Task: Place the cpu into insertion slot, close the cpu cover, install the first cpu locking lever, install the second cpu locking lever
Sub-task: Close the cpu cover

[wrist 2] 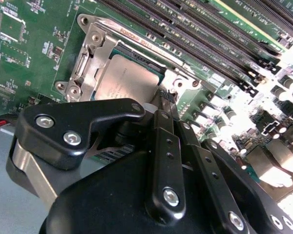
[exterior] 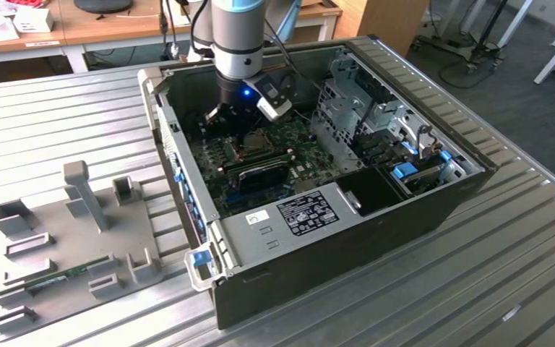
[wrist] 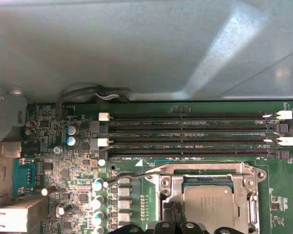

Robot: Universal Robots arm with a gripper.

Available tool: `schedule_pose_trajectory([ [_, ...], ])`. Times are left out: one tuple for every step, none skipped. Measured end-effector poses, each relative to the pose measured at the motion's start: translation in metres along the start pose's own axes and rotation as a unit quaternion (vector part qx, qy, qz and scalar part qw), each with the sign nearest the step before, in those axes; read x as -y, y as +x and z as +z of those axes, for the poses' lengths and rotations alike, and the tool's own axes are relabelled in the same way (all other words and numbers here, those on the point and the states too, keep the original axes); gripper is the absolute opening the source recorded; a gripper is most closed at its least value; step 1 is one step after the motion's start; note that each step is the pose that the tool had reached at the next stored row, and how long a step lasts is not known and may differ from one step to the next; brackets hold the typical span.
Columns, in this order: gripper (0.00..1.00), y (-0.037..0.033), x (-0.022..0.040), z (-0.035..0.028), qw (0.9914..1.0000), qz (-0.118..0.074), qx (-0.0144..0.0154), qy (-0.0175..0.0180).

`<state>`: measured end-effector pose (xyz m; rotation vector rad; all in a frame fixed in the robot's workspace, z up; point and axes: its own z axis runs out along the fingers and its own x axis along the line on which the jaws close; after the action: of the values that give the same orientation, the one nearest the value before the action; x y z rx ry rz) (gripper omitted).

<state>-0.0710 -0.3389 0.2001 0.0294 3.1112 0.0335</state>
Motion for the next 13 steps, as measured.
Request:
schedule_pose_trajectory([
  [0.10,0.0000,0.0000,0.0005,1.00000,0.000,-0.0001,0.0001],
  [0.10,0.0002,0.0001,0.0010,1.00000,0.000,-0.0003,0.0008],
  [0.10,0.0002,0.0002,0.0015,1.00000,0.000,-0.0004,0.0012],
  [0.10,0.0002,0.0002,0.0016,1.00000,0.000,-0.0004,0.0011],
  [0.10,0.0002,0.0001,0.0018,1.00000,0.000,-0.0002,0.0010],
  [0.10,0.0001,0.0000,0.0020,1.00000,0.000,-0.0001,0.0008],
  [0.10,0.0001,0.0000,0.0021,1.00000,0.000,0.0000,0.0007],
  [0.10,0.0001,0.0000,0.0021,1.00000,0.000,0.0000,0.0007],
  [0.10,0.0001,0.0000,0.0021,1.00000,0.000,-0.0001,0.0008],
  [0.10,0.0001,0.0000,0.0021,1.00000,0.000,-0.0001,0.0008],
  [0.10,0.0002,0.0001,0.0024,1.00000,0.000,-0.0001,0.0008],
  [0.10,0.0002,0.0001,0.0028,1.00000,0.000,-0.0001,0.0009],
  [0.10,0.0002,0.0001,0.0031,1.00000,0.000,-0.0002,0.0010],
])
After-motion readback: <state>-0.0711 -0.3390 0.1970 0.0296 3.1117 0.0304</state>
